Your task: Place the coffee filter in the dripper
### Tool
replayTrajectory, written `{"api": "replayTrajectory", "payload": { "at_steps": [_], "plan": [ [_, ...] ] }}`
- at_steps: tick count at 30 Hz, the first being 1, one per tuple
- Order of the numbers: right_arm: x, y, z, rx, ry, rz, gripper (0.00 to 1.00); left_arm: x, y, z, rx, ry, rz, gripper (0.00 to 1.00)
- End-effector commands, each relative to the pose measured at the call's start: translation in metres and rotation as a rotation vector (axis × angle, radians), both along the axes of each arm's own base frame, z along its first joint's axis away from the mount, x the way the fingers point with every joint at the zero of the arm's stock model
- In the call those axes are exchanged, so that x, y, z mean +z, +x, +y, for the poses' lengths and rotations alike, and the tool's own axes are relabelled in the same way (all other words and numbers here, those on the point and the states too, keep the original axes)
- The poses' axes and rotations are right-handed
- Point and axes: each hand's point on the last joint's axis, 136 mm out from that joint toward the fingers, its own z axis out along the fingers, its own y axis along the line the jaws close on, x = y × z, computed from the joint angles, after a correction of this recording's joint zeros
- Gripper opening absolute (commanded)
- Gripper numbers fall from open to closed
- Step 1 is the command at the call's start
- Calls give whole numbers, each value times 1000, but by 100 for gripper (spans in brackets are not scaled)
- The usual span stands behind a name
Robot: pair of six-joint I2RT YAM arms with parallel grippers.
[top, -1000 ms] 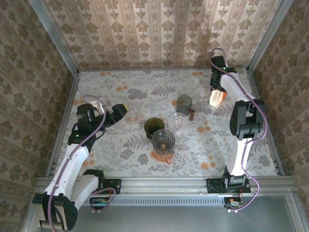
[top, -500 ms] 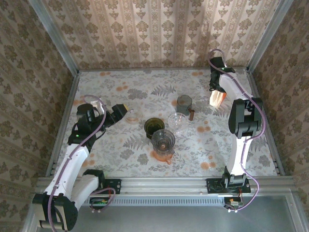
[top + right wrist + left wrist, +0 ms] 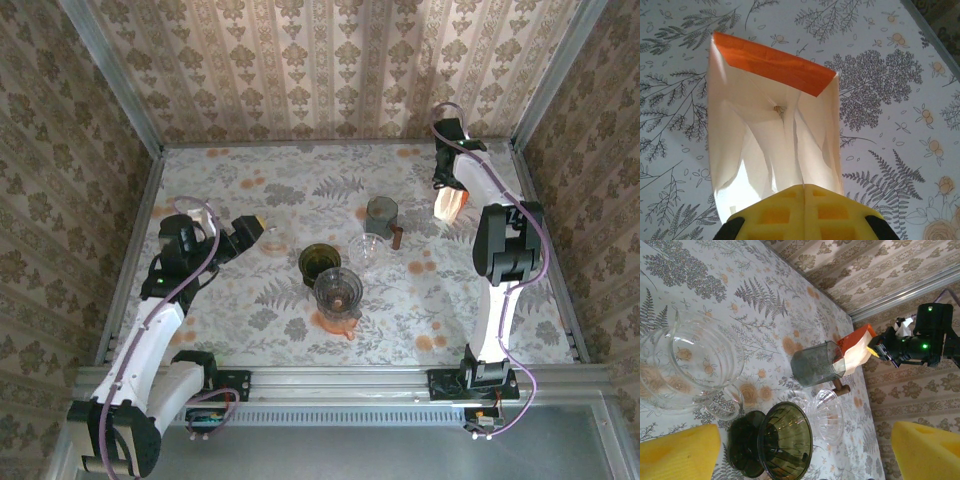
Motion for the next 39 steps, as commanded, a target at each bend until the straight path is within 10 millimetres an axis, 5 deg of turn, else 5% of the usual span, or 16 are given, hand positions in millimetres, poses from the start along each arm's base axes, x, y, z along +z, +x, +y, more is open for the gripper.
{"api": "replayTrajectory", "payload": {
  "at_steps": [1,13,22,39],
  "plan": [
    [47,-1,0,18,-48,-95,0,-4,1,2,-3,15,-5,90],
    [90,-25,9,54,-102,-180,0,-1,1,1,-6,6,-10,90],
    [76,-35,15,72,-78,-154,0,-2,-1,0,-10,-9,-3,90],
    [94,-41,34,149,-80,-199,0,-5,-1,0,-8,-14,3,90]
  ]
}}
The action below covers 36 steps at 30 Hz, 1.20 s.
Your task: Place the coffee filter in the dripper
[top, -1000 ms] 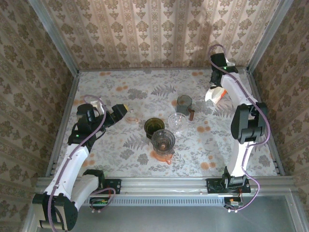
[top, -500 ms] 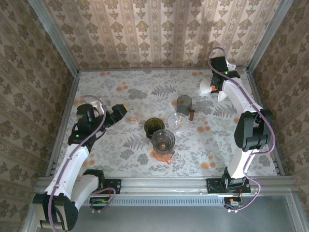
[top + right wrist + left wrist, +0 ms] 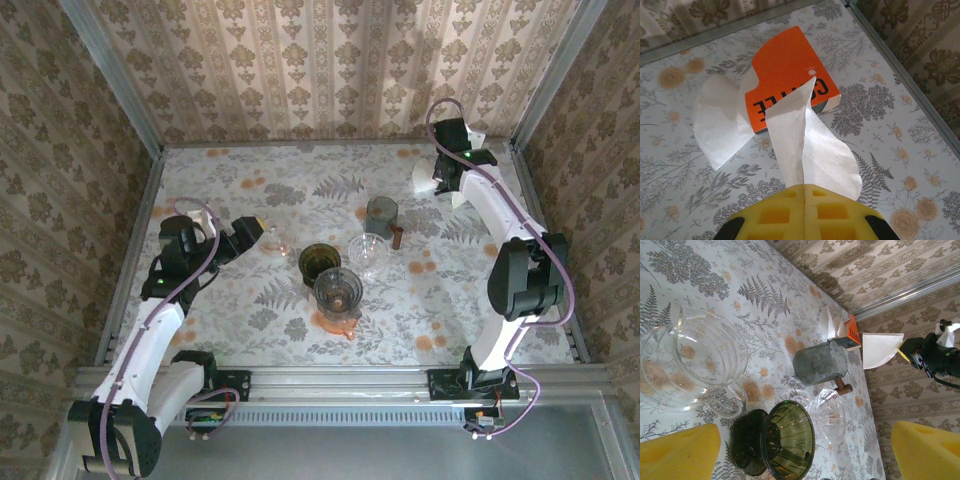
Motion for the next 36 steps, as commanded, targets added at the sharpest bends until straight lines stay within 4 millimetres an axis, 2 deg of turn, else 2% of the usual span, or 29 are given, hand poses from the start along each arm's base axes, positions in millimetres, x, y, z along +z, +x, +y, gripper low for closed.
{"api": "replayTrajectory", "payload": {
  "at_steps": [1,8,14,16,20,25,27,33,36],
  "plan": [
    [18,-5,8,42,-12,-39,0,0,-1,-1,-13,-15,-7,90],
    [36,-25,35,119,-10,-86,0,-3,0,-2,-21,-10,1,90],
    [56,-66,65,204,45,-146,0,-5,-2,-6,-50,-17,13,90],
    [69,-86,79,259,65,-172,0,-6,-3,-7,-55,-16,16,90],
    [81,-124,111,395,129,-174,0,-7,-5,-8,-65,-15,17,90],
    [98,-179,162,657,242,-133,0,-6,-10,-11,-78,-9,16,90],
    [104,-200,174,735,270,-99,0,-7,-12,-10,-78,-4,21,90],
    [116,-262,217,983,364,26,0,-9,-16,-13,-87,-1,28,90],
    [113,-285,238,1078,385,114,0,-10,-19,-17,-103,10,35,90]
  ]
}}
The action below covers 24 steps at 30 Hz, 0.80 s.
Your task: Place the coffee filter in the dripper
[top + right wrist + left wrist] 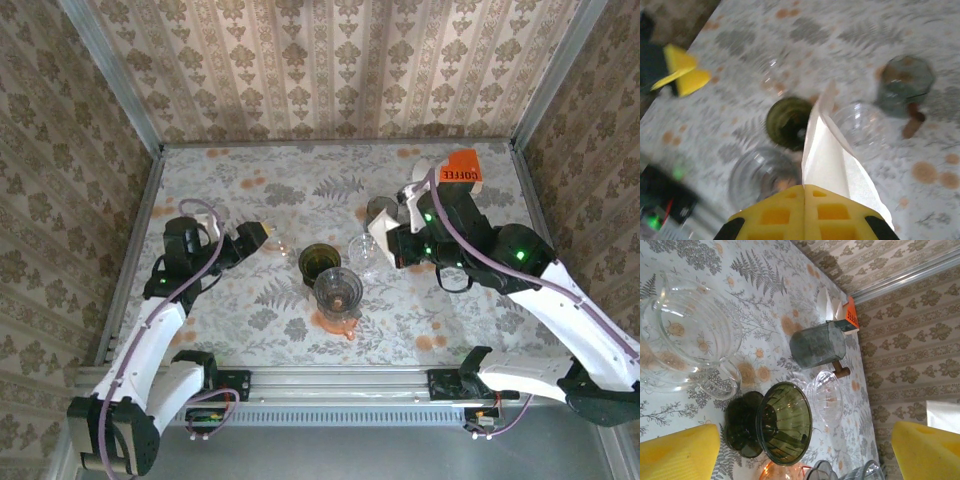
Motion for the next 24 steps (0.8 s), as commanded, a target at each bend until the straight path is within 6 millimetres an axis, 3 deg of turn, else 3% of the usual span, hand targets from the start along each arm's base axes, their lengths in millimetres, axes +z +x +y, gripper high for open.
{"api": "replayTrajectory", "payload": {
  "at_steps": [1,6,12,16,24],
  "plan": [
    [-14,-38,16,142,-51,140,0,0,-9,-5,-40,26,-15,90],
    [-31,-49,40,212,-111,208,0,1,-14,-10,-63,36,-16,90],
    [-50,-42,55,211,-169,271,0,1,-19,-12,-76,39,-18,90],
    [-58,-36,55,186,-259,309,0,1,-21,-15,-92,35,-19,90],
    [-54,-36,42,157,-374,313,0,-1,-23,-22,-120,21,-21,89]
  ]
}}
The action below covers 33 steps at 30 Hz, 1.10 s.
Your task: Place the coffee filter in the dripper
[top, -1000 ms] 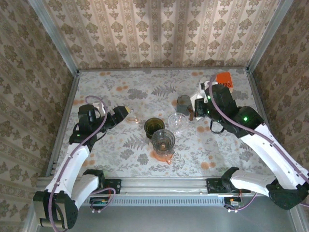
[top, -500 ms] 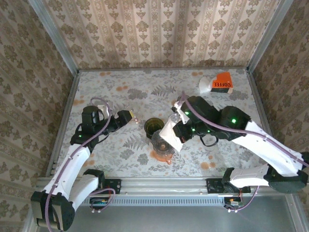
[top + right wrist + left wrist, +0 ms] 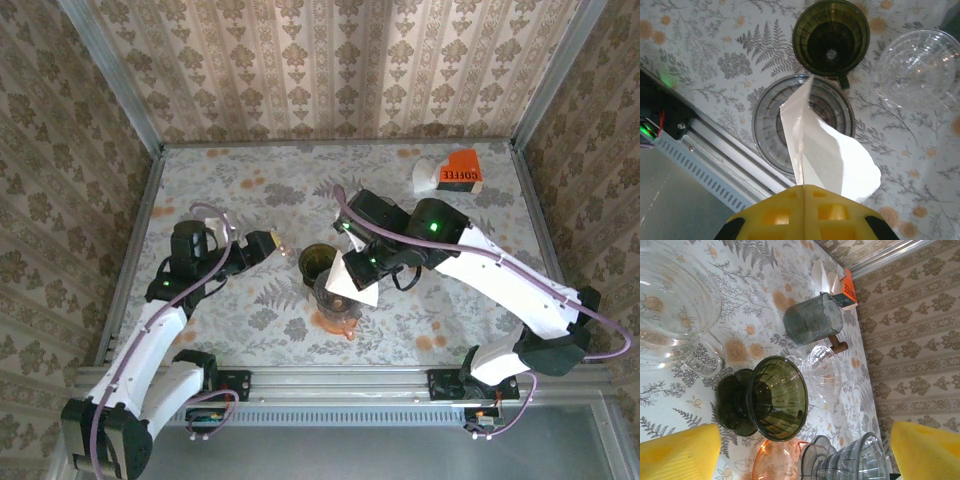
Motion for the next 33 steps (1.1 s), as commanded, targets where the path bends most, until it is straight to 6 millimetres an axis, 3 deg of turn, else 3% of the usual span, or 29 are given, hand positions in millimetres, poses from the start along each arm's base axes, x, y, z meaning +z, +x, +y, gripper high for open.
{"api": "replayTrajectory", "payload": {
  "at_steps": [1,11,19,33],
  "plan": [
    [-4,-7,-17,-16,-104,14,0,2,-3,-6,-37,-7,-24,89],
    [-24,-4,2,40,-212,29,0,-2,-6,-11,-57,-11,-16,89],
    [-46,-2,32,87,-192,61,0,-2,-9,-13,-70,-13,-15,89],
    [-82,-9,45,95,-173,133,0,1,-13,-19,-99,-30,-17,88]
  ]
}}
